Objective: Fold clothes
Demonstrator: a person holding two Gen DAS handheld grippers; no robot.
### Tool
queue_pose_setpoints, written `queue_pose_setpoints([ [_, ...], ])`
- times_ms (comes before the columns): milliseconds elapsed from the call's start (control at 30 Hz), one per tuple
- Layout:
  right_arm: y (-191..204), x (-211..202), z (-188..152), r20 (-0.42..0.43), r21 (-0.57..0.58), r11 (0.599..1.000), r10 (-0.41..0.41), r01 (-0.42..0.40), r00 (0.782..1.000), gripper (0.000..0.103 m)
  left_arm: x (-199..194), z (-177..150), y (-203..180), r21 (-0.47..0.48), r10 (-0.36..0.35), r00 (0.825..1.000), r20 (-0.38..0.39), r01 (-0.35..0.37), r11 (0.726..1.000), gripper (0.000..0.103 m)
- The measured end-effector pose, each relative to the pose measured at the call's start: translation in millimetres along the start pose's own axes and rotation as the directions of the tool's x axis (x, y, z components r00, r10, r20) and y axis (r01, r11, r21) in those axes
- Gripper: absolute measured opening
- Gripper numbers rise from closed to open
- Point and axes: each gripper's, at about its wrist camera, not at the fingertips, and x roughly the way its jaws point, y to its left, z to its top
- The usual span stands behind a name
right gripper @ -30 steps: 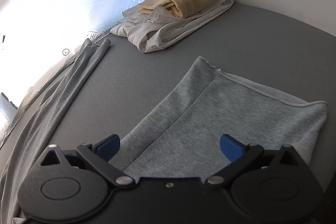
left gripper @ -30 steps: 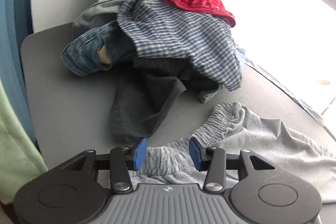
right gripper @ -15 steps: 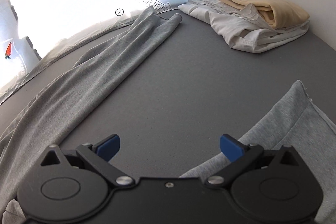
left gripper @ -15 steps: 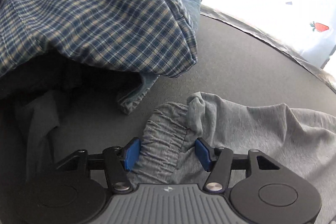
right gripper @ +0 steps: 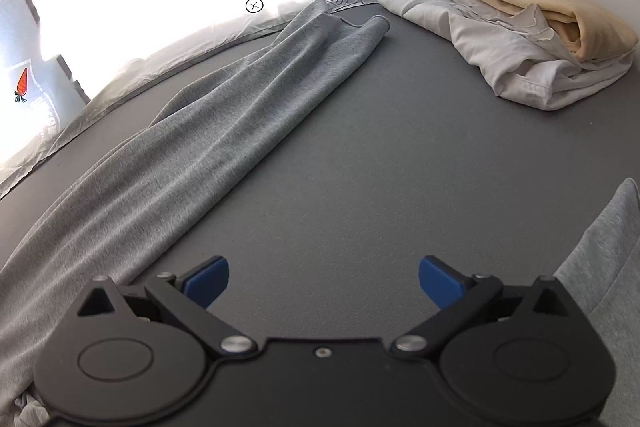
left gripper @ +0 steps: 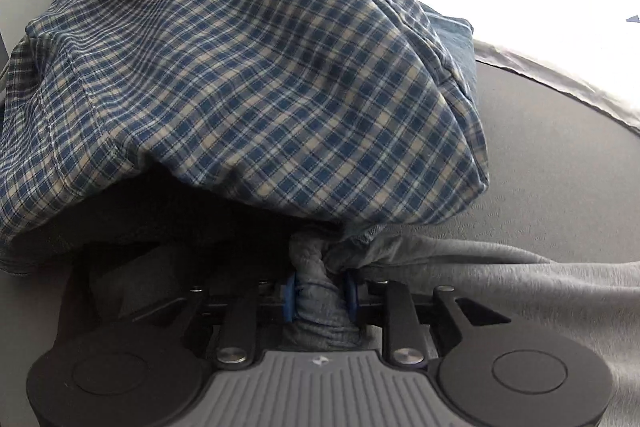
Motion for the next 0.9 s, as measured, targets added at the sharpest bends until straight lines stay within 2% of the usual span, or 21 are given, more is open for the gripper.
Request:
queue_pose_setpoints([
  [33,-1,5,5,0.007,-0.002,1.0,0.001,-0.001,1.0,0.103,-7,-1,-2,-0.018,-0.019,1.0,-0.014,0.019,1.0,0.039],
  [133,-11,24,31,0.041,0.045,0.999,-0.001,-0.001,0.999,0.102,-37,-9,-2,-0.127,-0.087,0.996,-0.001,0.086,0.988,0.054],
  [200,-21,38,51,0.066,0.101,0.995,0.0,-0.007,0.998,0.096,-57,-18,-5,-0.178,-0.106,0.994,0.003,0.104,0.978,0.059],
  [267,-34,56,73,0.093,0.174,0.984,0.008,-0.024,0.996,0.085,-74,-28,-13,-0.209,-0.129,0.992,0.001,0.126,0.97,0.061],
  [300,-40,65,84,0.106,0.203,0.979,0.008,-0.029,0.994,0.082,-81,-33,-21,-0.195,-0.141,0.99,-0.008,0.136,0.971,0.062],
  [333,-45,74,95,0.119,0.225,0.974,0.004,-0.031,0.993,0.075,-86,-37,-30,-0.175,-0.149,0.989,-0.019,0.144,0.974,0.063],
  [367,-48,84,107,0.134,0.235,0.972,-0.003,-0.029,0.991,0.067,-89,-43,-40,-0.141,-0.148,0.988,-0.034,0.142,0.98,0.064],
  [433,-52,102,132,0.164,0.233,0.972,-0.022,-0.017,0.986,0.059,-90,-54,-62,-0.061,-0.133,0.989,-0.068,0.129,0.99,0.066],
  [567,-56,134,171,0.175,0.211,0.977,-0.049,0.011,0.983,0.053,-86,-73,-98,0.047,-0.093,0.988,-0.121,0.1,0.994,0.067],
  [633,-57,149,182,0.157,0.204,0.979,-0.048,0.015,0.987,0.051,-87,-77,-104,0.028,-0.08,0.991,-0.11,0.084,0.996,0.071],
  [700,-54,160,189,0.141,0.176,0.983,-0.073,0.048,0.987,0.041,-84,-73,-102,-0.018,-0.086,0.987,-0.135,0.085,0.996,0.074],
  [733,-51,164,191,0.138,0.148,0.987,-0.085,0.065,0.987,0.03,-82,-71,-101,-0.037,-0.091,0.985,-0.146,0.087,0.996,0.078],
  [767,-48,167,193,0.14,0.112,0.991,-0.094,0.079,0.986,0.009,-80,-70,-100,-0.042,-0.093,0.984,-0.153,0.087,0.995,0.079],
  [800,-42,168,196,0.143,0.065,0.993,-0.107,0.098,0.984,0.0,-78,-69,-100,-0.038,-0.092,0.983,-0.158,0.087,0.995,0.081],
  [867,-21,162,198,0.194,-0.06,0.991,-0.103,0.117,0.975,0.0,-79,-70,-102,-0.023,-0.086,0.984,-0.157,0.084,0.996,0.081],
  [900,-5,154,197,0.229,-0.152,0.982,-0.074,0.111,0.971,0.0,-80,-71,-102,-0.02,-0.083,0.985,-0.154,0.081,0.997,0.082],
])
